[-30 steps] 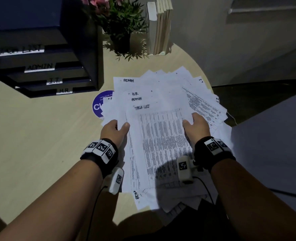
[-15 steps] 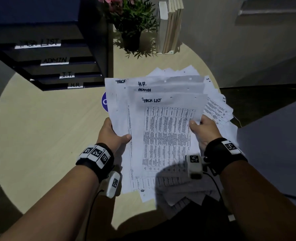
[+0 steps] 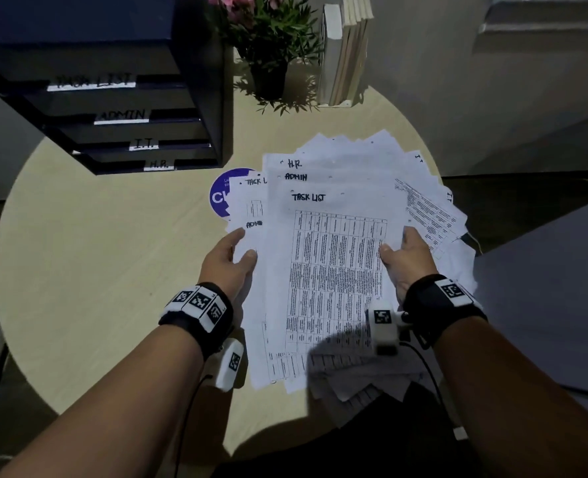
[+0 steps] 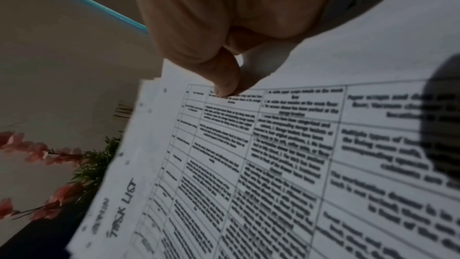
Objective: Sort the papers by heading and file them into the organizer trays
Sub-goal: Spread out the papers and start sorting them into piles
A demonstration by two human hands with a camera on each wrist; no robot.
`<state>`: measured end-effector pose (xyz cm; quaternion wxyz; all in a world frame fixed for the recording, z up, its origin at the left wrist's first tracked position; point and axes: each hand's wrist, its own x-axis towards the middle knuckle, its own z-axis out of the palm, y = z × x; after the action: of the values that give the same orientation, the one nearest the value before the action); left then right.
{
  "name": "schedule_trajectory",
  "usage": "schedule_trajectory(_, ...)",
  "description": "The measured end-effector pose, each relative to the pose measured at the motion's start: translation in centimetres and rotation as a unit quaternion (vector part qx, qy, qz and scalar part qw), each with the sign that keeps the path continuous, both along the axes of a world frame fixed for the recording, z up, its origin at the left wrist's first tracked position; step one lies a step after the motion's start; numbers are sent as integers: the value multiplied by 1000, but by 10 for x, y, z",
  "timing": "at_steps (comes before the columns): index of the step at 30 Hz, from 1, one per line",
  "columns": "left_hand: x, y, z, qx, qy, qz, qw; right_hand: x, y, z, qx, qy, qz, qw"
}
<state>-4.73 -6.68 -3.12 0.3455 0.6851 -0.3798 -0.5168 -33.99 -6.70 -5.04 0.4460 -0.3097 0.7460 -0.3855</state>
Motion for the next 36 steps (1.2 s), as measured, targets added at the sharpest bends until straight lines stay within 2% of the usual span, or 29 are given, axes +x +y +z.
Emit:
schedule_trajectory(4, -3, 1, -3, 30, 26, -7, 999, 1, -3, -3, 31, 21, 25, 999)
schedule_trajectory(7, 2, -2, -7, 6, -78, -23, 997, -1, 0, -4, -2, 38, 33, 999)
schedule_trajectory(9, 2, -2, -8, 2, -91, -13, 996, 0, 2, 4, -9, 49, 22, 999)
schedule_trajectory(13, -6, -2, -3, 33, -27, -11, 999, -3, 2, 0, 12, 63, 9, 998)
schedule_trajectory(17, -7, -5, 0, 36, -151, -63, 986, -1, 4, 0, 12, 89, 27, 996)
schedule_trajectory(21, -6, -4, -1, 31, -119, -46, 991, -1, 3, 7, -2, 100, -6, 995)
schedule_trajectory(25, 3, -1, 1, 3, -129, -44, 991, -2, 4, 8, 17, 56, 3, 998)
schedule_trajectory(28, 20, 1, 6, -4, -163, -15, 987, 5, 3, 16, 42, 104, 48, 993)
schedule_trajectory(30, 39, 5, 6, 7, -179, 9, 984, 17, 3, 25, 47, 98, 81, 991)
schedule_trajectory(33, 77, 14, 5, 33, -213, 54, 975, 53, 0, 36, 15, 87, 123, 988)
schedule_trajectory(36, 123, 31, 7, 47, -255, 94, 961, 101, 0, 35, -9, 149, 170, 974)
